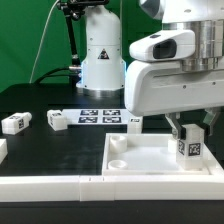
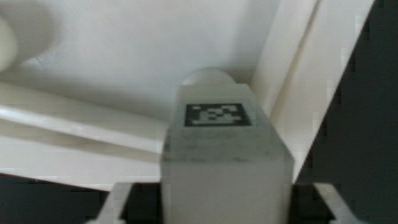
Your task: Assemble one leg
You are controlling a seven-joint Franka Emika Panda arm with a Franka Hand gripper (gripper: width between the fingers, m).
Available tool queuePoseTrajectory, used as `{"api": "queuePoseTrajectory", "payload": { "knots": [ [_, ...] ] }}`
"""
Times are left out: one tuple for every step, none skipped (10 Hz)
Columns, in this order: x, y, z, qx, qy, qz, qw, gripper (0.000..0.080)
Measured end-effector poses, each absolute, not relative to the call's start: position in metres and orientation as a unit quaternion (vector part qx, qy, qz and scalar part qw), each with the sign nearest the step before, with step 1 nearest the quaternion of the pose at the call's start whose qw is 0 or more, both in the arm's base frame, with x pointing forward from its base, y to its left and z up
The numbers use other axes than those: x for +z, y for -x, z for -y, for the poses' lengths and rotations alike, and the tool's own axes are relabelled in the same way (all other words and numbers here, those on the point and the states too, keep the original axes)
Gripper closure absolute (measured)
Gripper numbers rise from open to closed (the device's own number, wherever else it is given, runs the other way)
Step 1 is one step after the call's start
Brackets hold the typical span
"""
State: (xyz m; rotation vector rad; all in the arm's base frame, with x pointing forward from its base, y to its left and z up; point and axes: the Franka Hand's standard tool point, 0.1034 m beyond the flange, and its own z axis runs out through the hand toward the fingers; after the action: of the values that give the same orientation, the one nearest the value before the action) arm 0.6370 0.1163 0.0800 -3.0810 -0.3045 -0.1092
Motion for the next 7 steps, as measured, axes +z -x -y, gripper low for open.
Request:
{"api": "queuePoseTrajectory", "payload": {
  "knots": [
    [0.080, -0.637, -0.116, -0.035, 0.994, 0.097, 0.022, 0.0509],
    [0.080, -0.637, -0.116, -0.034, 0.997, 0.057, 0.026, 0.0509],
    [0.080, -0.638, -0.114, -0.033, 0.998, -0.025, 0.039, 0.0509],
    [0.080, -0.638, -0.113, -0.031, 0.995, -0.084, 0.045, 0.0509],
    [0.081, -0.638, -0.111, -0.029, 0.988, -0.142, 0.049, 0.0509],
    [0.080, -0.638, -0.106, -0.026, 0.978, -0.202, 0.048, 0.0507],
    [0.080, -0.638, -0.102, -0.029, 0.968, -0.247, 0.048, 0.0503]
  ]
}}
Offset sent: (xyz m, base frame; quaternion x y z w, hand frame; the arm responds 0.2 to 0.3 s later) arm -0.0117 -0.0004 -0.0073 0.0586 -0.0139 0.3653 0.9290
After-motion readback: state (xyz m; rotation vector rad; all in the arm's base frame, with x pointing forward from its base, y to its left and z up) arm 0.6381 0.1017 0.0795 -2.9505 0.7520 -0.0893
